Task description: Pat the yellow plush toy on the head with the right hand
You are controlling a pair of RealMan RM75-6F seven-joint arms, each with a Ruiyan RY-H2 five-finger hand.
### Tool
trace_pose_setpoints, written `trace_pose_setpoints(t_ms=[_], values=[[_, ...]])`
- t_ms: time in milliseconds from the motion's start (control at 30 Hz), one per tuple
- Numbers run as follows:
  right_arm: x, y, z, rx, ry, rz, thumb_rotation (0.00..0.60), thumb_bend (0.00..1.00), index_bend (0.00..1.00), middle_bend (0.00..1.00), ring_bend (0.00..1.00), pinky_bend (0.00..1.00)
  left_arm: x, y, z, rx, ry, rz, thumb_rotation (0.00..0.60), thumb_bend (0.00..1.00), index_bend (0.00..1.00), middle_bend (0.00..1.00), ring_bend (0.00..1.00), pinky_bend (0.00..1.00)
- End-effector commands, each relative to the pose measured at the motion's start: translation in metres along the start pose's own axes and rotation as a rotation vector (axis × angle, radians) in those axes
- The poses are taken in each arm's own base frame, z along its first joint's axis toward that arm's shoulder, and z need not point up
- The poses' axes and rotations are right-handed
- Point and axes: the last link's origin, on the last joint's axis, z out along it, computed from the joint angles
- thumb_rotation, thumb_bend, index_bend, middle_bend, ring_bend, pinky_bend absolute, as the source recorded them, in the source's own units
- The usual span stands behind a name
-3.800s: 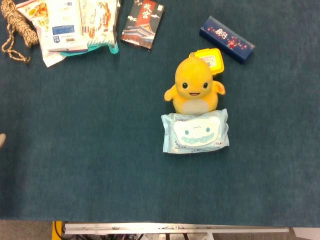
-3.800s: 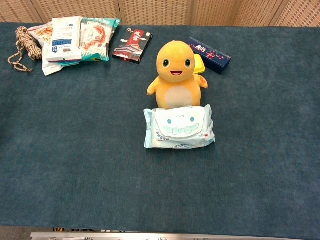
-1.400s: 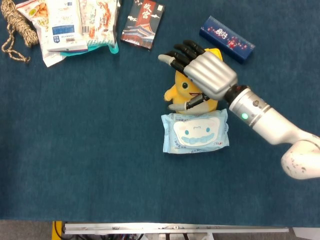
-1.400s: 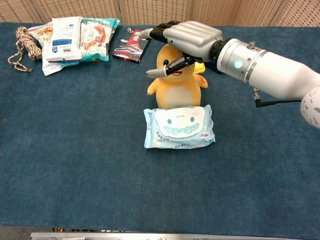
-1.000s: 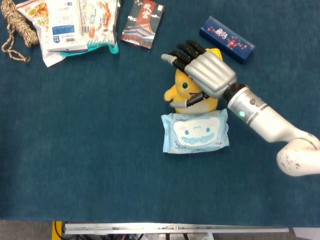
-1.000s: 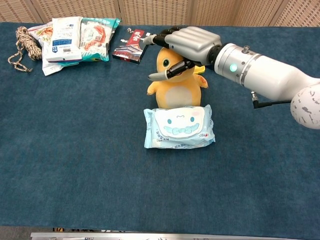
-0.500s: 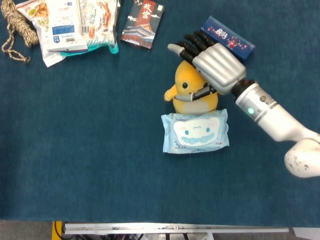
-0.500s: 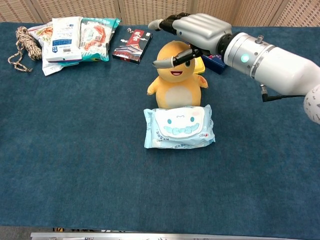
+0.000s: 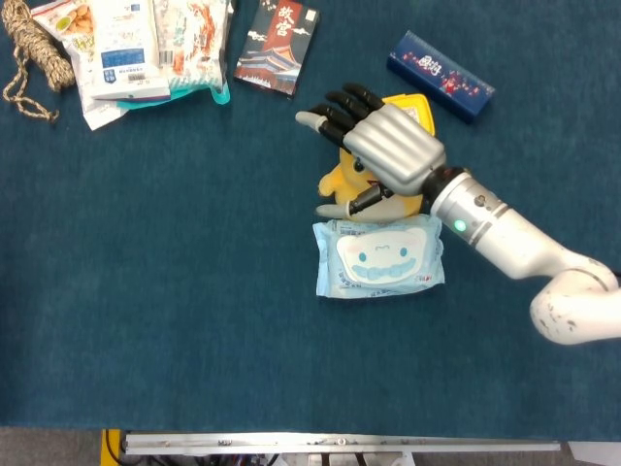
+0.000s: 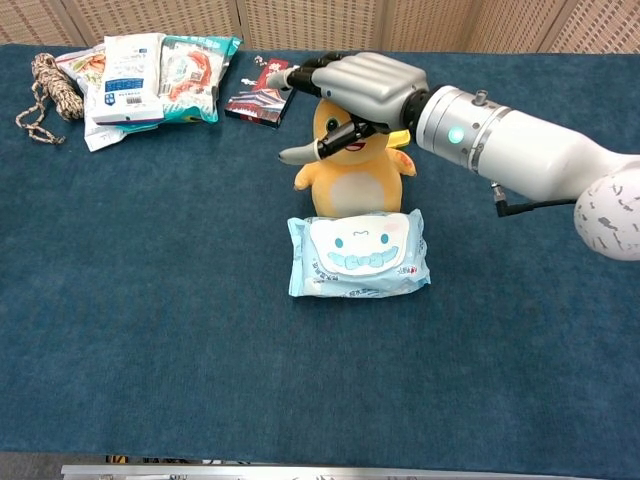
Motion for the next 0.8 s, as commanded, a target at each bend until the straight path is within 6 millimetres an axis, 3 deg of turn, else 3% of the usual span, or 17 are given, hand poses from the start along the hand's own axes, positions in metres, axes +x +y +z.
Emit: trace_pose_setpoints(t_ms=[33, 567, 800], values=[[-0.002, 0.002, 0.003, -0.011, -0.01, -0.011, 0.114, 0.0, 0.1, 0.13, 0.0, 0.0, 0.0, 0.0, 0.0, -0.003, 0.002, -0.002, 0.6, 0.16, 0.0, 0.0, 0.0, 0.0], [0.006, 0.03, 0.001, -0.11, 0.009, 0.001, 0.117, 0.0, 0.1, 0.13, 0.0, 0.0, -0.001, 0.003, 0.002, -0.015, -0.011, -0.014, 0.6, 0.16, 0.0, 0.0, 0.0, 0.0], [0.017, 0.021, -0.007, -0.076, 0.042, 0.009, 0.121, 0.0, 0.1, 0.13, 0.0, 0.0, -0.001, 0.005, 0.003, -0.019, -0.012, -0.017, 0.6, 0.16, 0.0, 0.0, 0.0, 0.0]])
